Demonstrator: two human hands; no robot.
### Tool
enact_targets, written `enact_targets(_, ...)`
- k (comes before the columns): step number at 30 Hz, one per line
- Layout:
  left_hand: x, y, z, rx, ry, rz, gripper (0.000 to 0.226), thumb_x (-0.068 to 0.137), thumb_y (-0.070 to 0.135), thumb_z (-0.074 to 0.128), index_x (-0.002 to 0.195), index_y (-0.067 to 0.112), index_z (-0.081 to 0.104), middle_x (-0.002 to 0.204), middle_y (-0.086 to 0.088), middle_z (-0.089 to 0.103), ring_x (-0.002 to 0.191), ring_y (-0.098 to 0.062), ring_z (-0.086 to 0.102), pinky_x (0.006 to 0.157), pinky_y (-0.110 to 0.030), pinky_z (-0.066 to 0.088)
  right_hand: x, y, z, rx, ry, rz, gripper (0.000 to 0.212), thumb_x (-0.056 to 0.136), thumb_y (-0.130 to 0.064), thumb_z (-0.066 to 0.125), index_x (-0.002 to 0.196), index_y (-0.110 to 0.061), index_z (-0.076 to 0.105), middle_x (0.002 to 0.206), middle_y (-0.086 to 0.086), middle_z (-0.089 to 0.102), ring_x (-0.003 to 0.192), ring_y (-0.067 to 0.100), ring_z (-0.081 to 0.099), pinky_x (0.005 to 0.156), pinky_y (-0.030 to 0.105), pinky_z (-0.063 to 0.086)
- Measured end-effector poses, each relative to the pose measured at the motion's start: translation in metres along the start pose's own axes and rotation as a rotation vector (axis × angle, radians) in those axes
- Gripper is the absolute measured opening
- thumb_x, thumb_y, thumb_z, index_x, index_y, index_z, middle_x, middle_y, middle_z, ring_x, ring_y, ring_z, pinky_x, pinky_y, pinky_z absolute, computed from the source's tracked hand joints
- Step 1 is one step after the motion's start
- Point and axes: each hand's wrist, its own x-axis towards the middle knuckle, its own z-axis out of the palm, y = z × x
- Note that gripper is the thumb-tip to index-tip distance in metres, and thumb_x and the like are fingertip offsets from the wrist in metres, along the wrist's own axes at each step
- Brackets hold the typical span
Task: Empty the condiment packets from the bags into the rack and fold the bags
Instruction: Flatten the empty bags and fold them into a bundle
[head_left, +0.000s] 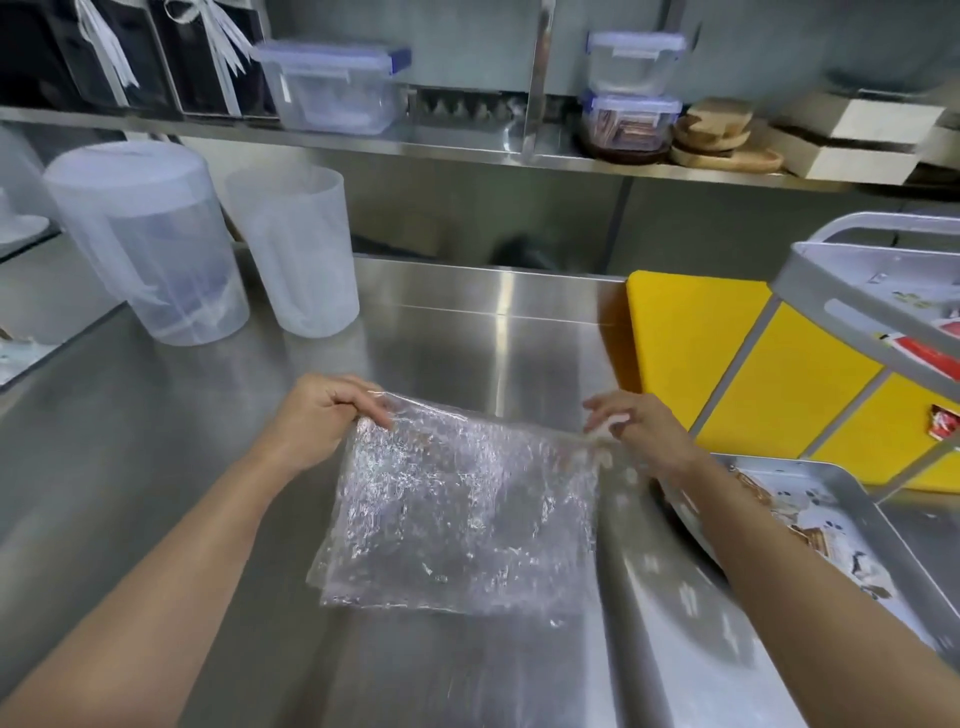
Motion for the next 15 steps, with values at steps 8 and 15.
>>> enact_targets(8, 0.009, 0.050, 0.010, 0.211, -0.191, 0.202, 0.056, 0.071, -0.025, 0.046, 0.063, 0.024, 0.072, 0.079, 0.025, 0.069, 0.086, -0.007, 0.063, 0.080, -0.018, 0.049, 0.010, -0.079, 0.001, -0.004, -0.393, -0.126, 0.020, 0.079, -0.012, 0.071, 0.097, -0.018, 0.074, 0.093, -0.008, 0.073, 0.088, -0.003, 0.065, 0.085, 0.010, 0.049)
enact_targets(15, 0.008, 0.066, 0.020, 0.163, -0.207, 0.245, 0.053, 0.072, -0.023, 0.045, 0.070, 0.021, 0.074, 0.079, 0.028, 0.068, 0.081, -0.001, 0.064, 0.077, -0.012, 0.048, 0.003, -0.090, 0.018, -0.024, -0.542, -0.095, 0.004, 0.076, -0.015, 0.073, 0.076, -0.018, 0.076, 0.090, 0.019, 0.073, 0.082, 0.018, 0.062, 0.092, 0.046, 0.049)
